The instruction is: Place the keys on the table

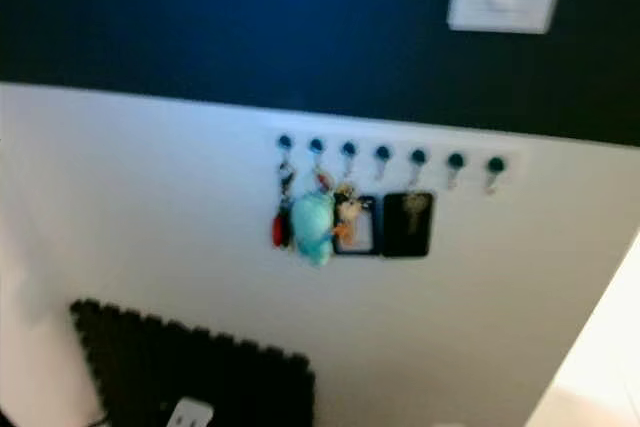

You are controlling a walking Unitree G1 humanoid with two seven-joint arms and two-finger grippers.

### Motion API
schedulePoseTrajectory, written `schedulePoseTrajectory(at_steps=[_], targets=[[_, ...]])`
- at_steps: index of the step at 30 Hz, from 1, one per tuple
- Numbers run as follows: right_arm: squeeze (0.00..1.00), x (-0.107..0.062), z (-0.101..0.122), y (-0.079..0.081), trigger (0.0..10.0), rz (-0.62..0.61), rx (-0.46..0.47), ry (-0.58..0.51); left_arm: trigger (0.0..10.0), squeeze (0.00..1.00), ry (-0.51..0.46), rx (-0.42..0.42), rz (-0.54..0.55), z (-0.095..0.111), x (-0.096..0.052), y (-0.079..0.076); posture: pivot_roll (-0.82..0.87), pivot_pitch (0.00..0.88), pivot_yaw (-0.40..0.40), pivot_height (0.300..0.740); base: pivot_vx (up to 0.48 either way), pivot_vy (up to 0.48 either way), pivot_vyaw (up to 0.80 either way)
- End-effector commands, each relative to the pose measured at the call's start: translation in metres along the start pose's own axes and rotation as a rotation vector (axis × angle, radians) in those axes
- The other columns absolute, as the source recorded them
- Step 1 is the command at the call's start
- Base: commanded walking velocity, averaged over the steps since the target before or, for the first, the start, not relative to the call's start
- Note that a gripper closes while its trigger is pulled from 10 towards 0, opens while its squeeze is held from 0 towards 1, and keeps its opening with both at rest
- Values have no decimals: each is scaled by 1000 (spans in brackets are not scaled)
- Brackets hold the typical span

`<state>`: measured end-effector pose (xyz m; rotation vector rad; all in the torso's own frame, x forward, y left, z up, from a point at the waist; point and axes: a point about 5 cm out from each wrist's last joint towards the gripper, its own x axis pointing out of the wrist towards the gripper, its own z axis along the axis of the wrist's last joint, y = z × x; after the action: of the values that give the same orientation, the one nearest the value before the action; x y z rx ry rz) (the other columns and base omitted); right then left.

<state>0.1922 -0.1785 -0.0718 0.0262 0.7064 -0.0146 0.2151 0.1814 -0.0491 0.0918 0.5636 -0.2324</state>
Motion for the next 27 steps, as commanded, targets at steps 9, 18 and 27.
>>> schedulePoseTrajectory(at_steps=[9, 18, 27], targets=[[0, -2, -5, -5, 10000, -31, 25, 15, 10000, 0, -35, 33, -42, 4, -1, 1, 72, 20, 12, 740, 0, 0, 0], [0, -3, -7, -5, 10000, -36, 34, 19, 10000, 0, -35, 63, -62, 4, -1, -3, 69, 24, 15, 740, 0, -457, 0], [0, -3, -6, -6, 10000, -40, 35, 18, 10000, 0, -40, 58, -68, 5, -1, -3, 66, 22, 15, 740, 0, -480, 0]])
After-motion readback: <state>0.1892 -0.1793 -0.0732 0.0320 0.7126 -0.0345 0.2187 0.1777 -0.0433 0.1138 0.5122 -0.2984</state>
